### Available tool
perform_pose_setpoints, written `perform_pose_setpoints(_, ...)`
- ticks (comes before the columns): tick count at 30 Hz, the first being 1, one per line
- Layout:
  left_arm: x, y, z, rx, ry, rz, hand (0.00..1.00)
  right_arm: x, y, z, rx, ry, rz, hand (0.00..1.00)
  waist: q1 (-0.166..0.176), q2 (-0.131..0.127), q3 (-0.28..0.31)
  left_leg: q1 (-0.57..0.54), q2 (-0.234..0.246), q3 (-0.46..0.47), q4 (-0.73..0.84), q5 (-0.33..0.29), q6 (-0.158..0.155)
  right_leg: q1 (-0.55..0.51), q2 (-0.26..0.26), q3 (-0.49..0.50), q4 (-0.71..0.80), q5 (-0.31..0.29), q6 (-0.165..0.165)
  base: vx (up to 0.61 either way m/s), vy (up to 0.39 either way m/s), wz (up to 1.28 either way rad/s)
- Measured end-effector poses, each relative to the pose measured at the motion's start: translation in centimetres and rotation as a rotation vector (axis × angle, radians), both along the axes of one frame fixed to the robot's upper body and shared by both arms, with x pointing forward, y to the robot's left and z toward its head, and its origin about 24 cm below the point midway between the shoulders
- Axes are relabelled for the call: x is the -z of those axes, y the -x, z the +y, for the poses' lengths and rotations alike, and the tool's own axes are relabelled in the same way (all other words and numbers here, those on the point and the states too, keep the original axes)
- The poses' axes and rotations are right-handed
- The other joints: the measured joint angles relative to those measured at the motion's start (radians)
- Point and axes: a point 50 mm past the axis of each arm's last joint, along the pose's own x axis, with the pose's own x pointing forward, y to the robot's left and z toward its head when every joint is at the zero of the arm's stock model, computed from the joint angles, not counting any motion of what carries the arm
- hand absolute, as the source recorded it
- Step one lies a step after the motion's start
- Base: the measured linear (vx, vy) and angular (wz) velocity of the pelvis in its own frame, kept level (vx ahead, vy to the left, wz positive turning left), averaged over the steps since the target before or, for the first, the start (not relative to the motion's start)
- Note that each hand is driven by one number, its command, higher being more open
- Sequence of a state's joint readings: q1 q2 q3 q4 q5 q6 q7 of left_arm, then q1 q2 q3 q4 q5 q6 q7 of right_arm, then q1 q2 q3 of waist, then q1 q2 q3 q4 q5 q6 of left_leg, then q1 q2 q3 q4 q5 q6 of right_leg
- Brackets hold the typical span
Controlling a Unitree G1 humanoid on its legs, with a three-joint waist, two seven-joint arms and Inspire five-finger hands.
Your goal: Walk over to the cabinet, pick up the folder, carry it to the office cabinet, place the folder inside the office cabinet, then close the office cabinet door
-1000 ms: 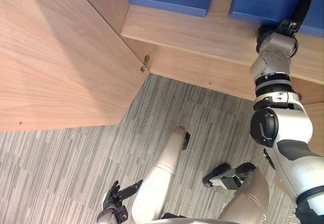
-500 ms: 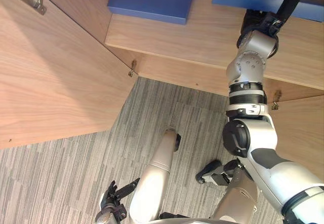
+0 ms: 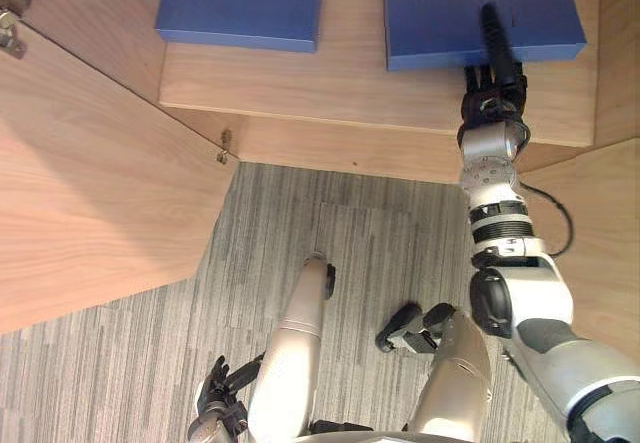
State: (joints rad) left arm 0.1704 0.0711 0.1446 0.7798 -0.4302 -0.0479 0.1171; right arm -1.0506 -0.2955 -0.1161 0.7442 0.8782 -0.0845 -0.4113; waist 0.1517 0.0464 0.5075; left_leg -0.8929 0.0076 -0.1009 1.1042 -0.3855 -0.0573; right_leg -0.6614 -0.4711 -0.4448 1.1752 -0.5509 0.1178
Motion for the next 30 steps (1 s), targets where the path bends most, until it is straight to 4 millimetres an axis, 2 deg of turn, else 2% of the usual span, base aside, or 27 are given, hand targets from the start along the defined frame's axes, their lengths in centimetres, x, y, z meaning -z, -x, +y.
perform_pose_setpoints(3, -0.1, 0.0, 0.3, 0.006, -0.009, -0.017, 1.00, -0.1, -0.2, -0.7, -0.032, 0.454, 0.069, 1.00, -0.013, -0.015, 0.002, -0.003, 0.009, 0.009, 0.000, 0.000, 0.000, -0.015, 0.005, 0.010, 0.000, 0.007, -0.007, 0.00, 0.032, -0.14)
perform_pose_setpoints(4, -0.1, 0.0, 0.3, 0.011, -0.009, -0.028, 1.00, -0.4, -0.2, -0.9, -0.051, 0.646, 0.081, 1.00, -0.015, -0.018, 0.002, -0.004, 0.015, 0.010, -0.002, 0.000, 0.001, -0.017, 0.012, 0.009, -0.006, 0.013, -0.017, 0.01, 0.020, -0.13)
perform_pose_setpoints(6, -0.2, 0.1, 0.6, 0.024, -0.008, -0.040, 1.00, -0.7, -0.2, -0.9, -0.091, 0.912, 0.098, 1.00, -0.017, -0.032, -0.001, 0.000, 0.023, 0.013, -0.015, 0.000, 0.002, -0.016, 0.020, 0.006, -0.024, 0.022, -0.035, 0.02, 0.022, -0.12)
perform_pose_setpoints(9, -0.2, 0.2, 0.8, 0.040, -0.004, -0.046, 1.00, -1.4, -0.2, -0.8, -0.118, 1.161, 0.110, 1.00, -0.021, -0.045, -0.003, 0.003, 0.025, 0.014, -0.023, 0.001, 0.003, -0.010, 0.022, -0.001, -0.036, 0.026, -0.042, 0.01, 0.006, -0.01)
perform_pose_setpoints(14, -0.2, 0.6, 1.2, 0.065, 0.001, -0.049, 1.00, -0.9, -0.2, -0.4, -0.190, 1.398, 0.150, 1.00, -0.019, -0.074, -0.011, 0.037, 0.026, 0.019, -0.054, 0.002, 0.006, 0.024, 0.022, -0.014, -0.069, 0.035, -0.043, 0.05, 0.019, 0.00)
perform_pose_setpoints(21, -0.3, 0.9, 1.4, 0.072, 0.002, -0.055, 1.00, -0.5, -0.2, 0.2, -0.251, 1.555, 0.172, 1.00, -0.019, -0.085, -0.018, 0.056, 0.028, 0.027, -0.073, 0.002, 0.007, 0.041, 0.023, -0.022, -0.092, 0.044, -0.043, 0.02, 0.015, -0.02)
perform_pose_setpoints(24, -0.2, 1.0, 1.4, 0.071, 0.004, -0.052, 1.00, 0.2, -0.3, 1.1, -0.259, 1.751, 0.201, 1.00, -0.015, -0.092, -0.022, 0.073, 0.028, 0.030, -0.087, 0.004, 0.009, 0.055, 0.023, -0.024, -0.102, 0.045, -0.043, 0.00, 0.000, 0.00)
perform_pose_setpoints(30, -0.2, 1.2, 1.6, 0.088, 0.012, -0.045, 1.00, 1.4, 0.0, 2.3, -0.344, 1.980, 0.213, 1.00, -0.017, -0.108, -0.032, 0.081, 0.028, 0.030, -0.104, 0.011, 0.011, 0.065, 0.024, -0.036, -0.119, 0.051, -0.043, 0.00, 0.004, 0.01)
